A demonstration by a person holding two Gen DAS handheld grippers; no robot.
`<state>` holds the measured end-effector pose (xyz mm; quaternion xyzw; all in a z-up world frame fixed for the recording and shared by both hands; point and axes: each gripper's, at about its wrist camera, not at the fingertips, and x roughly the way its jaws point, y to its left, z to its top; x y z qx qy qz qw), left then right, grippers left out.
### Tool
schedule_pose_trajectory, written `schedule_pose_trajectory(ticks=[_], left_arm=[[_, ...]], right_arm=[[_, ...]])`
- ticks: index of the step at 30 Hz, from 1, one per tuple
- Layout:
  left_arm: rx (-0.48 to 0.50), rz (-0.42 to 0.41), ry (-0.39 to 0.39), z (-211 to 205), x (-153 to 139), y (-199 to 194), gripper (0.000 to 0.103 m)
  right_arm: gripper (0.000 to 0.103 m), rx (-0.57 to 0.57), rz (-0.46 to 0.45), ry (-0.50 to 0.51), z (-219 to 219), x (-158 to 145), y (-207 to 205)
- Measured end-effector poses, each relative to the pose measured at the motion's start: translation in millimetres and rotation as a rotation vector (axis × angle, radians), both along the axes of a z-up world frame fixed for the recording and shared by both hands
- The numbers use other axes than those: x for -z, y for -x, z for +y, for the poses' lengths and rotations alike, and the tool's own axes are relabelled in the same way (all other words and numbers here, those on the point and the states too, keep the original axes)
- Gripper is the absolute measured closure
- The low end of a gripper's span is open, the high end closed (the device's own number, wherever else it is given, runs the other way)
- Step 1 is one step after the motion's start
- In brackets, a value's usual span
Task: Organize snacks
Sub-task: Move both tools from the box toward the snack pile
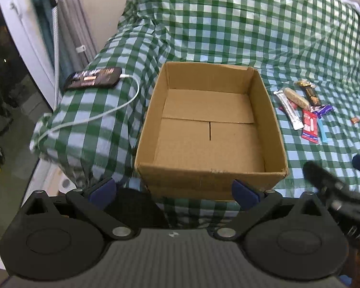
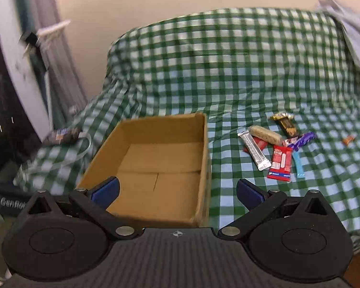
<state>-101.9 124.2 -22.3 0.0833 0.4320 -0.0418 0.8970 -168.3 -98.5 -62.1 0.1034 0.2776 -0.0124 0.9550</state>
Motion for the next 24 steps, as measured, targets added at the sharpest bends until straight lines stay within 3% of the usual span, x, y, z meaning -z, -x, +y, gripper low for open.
schedule_pose_trajectory(ticks=[3,8,24], left_arm=[[0.005,-0.017,0.03,5.6,-3.7,9.7,0.0],[0.009,-0.036,0.041,6.7,-7.0,18.4,0.0],[0.01,0.002,0.03,8.7,0.1,12.0,0.0]], right_arm=[[0.0,0.002,0.008,0.065,30.1,2.7,19.5],[0.0,0.033,-0.012,0.112,38.6,-0.9,28.1],[0.0,0.01,0.013,0.125,39.4,2.4,29.9]])
